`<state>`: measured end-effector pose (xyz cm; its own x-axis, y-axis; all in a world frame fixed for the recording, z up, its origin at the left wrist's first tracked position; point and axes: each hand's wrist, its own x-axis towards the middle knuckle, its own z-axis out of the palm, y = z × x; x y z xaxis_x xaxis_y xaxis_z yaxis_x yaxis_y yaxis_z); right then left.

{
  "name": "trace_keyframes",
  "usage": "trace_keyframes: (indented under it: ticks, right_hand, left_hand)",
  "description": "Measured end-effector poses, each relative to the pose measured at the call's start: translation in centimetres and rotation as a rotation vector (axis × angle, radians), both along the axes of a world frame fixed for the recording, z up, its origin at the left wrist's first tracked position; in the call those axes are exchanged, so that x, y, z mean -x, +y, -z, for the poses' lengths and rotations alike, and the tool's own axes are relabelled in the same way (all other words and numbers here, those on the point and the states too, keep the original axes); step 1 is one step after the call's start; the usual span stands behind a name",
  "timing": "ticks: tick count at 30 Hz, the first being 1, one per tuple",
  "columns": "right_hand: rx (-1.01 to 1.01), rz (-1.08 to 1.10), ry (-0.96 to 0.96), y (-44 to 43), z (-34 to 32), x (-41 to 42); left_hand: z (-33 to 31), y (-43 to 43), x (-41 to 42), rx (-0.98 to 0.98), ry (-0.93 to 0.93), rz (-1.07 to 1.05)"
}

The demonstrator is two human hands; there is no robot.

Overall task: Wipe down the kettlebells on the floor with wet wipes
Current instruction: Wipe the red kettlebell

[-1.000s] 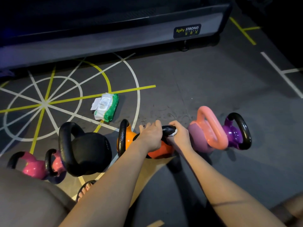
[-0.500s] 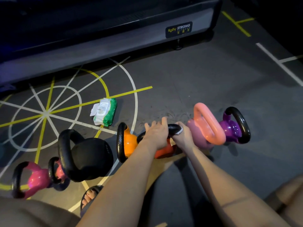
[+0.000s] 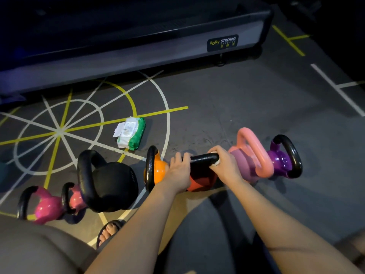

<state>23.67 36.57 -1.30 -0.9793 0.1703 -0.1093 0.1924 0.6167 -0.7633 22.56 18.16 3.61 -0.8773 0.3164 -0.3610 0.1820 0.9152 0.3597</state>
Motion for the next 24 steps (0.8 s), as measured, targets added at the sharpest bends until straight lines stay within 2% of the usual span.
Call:
trace_keyframes:
  ticks: [3, 11, 15, 19, 22, 24]
  right_hand:
    - [0.104, 0.096, -0.122, 0.8, 1.3, -0.4]
    - [0.249, 0.211, -0.057, -0.5, 1.5, 0.4]
    - [0.044, 0.050, 0.044, -0.8, -0.1, 0.7]
    - [-0.180, -0.138, 0.037, -1.2, -2.1, 1.5]
    - [-0.184, -0.201, -0.115, -1.4, -2.7, 2.1]
    - [-0.064, -0.232, -0.248, -0.5, -3.2, 2.3]
  left_hand:
    - [-0.9, -0.4, 0.6, 0.041, -0.100, 0.036]
    - [-0.9, -0.7, 1.3, 0.069, -0.119, 0.042]
    - [-0.6, -0.9, 1.3, 0.026, -0.089, 0.037]
    - [-0.5, -1.0, 1.2, 0.009, -0.084, 0.028]
    - [-0.9, -1.0, 1.2, 0.003, -0.111, 0.032]
    - [-1.1, -0.8, 1.1, -0.003, -0.128, 0.037]
